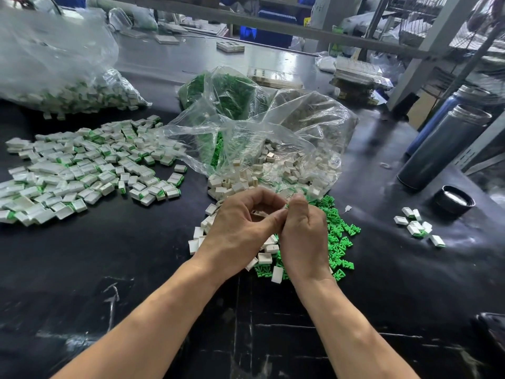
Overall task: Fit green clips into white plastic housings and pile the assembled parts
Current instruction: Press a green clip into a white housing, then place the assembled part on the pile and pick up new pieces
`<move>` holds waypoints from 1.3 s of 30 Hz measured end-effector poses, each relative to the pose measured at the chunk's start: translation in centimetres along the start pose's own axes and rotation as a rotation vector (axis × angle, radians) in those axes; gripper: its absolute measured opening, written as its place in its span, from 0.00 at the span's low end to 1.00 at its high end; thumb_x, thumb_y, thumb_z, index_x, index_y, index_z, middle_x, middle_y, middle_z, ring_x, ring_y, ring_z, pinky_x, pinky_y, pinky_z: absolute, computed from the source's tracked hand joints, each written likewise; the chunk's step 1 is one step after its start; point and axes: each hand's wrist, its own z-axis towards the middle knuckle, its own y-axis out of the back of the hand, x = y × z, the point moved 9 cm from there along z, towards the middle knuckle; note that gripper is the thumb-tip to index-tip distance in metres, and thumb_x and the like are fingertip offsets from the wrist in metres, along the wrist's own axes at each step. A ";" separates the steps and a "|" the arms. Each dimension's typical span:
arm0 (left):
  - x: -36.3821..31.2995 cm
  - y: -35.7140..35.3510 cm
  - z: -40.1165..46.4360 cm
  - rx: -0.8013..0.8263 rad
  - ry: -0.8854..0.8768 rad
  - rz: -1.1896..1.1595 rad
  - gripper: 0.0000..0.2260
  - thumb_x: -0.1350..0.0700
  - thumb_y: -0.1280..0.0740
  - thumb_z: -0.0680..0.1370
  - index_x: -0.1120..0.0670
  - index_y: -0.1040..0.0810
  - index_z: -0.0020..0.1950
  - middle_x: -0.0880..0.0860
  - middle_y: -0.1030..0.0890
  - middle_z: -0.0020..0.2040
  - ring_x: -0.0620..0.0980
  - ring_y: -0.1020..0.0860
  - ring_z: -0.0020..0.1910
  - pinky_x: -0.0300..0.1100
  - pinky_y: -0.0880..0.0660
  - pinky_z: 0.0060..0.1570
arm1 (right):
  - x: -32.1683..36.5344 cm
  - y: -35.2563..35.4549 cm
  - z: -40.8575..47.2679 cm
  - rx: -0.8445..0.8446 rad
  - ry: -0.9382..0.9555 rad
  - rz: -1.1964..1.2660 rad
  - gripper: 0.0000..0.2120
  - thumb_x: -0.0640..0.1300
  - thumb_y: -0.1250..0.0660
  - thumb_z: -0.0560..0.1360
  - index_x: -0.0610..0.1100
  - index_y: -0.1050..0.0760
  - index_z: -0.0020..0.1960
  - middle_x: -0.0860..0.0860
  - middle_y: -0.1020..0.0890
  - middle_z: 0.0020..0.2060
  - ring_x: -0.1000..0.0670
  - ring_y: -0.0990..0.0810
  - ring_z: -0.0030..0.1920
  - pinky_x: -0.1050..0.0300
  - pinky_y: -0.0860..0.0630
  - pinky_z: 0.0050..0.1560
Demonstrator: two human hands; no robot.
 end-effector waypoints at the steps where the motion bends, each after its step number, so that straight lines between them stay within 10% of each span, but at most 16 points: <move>1: 0.0 0.0 0.0 -0.002 0.002 -0.002 0.05 0.50 0.26 0.75 0.50 0.16 0.49 0.51 0.14 0.46 0.55 0.15 0.48 0.61 0.19 0.54 | 0.0 0.0 0.0 0.005 0.004 -0.010 0.30 0.57 0.50 0.81 0.43 0.15 0.42 0.49 0.14 0.36 0.52 0.14 0.40 0.56 0.19 0.42; 11: 0.1 0.1 0.0 -0.024 0.028 -0.019 0.04 0.55 0.24 0.76 0.53 0.16 0.49 0.53 0.14 0.46 0.56 0.15 0.48 0.61 0.19 0.54 | -0.8 -0.5 0.0 0.049 -0.060 0.074 0.31 0.59 0.48 0.81 0.39 0.15 0.43 0.44 0.13 0.40 0.43 0.14 0.45 0.41 0.19 0.51; 20: 0.1 2.6 0.3 -0.113 0.064 0.076 0.03 0.58 0.25 0.77 0.53 0.16 0.49 0.47 0.15 0.40 0.38 0.20 0.37 0.32 0.23 0.41 | 0.4 0.6 0.3 0.106 0.050 0.074 0.14 0.58 0.35 0.82 0.50 0.19 0.46 0.52 0.17 0.36 0.54 0.22 0.34 0.56 0.28 0.35; 33: -0.2 3.0 0.3 -0.100 0.009 0.424 0.06 0.49 0.24 0.76 0.43 0.19 0.50 0.43 0.19 0.42 0.40 0.21 0.39 0.33 0.23 0.39 | 0.3 0.3 0.2 0.112 0.037 -0.049 0.03 0.47 0.28 0.80 0.50 0.19 0.47 0.52 0.14 0.41 0.53 0.16 0.42 0.49 0.16 0.45; 39: -0.4 6.4 0.5 -0.264 0.010 0.685 0.06 0.52 0.28 0.78 0.45 0.22 0.53 0.43 0.23 0.52 0.39 0.23 0.46 0.33 0.24 0.46 | -0.6 1.9 0.9 0.024 -0.012 -0.063 0.05 0.50 0.29 0.80 0.51 0.18 0.46 0.58 0.15 0.37 0.60 0.20 0.33 0.69 0.27 0.34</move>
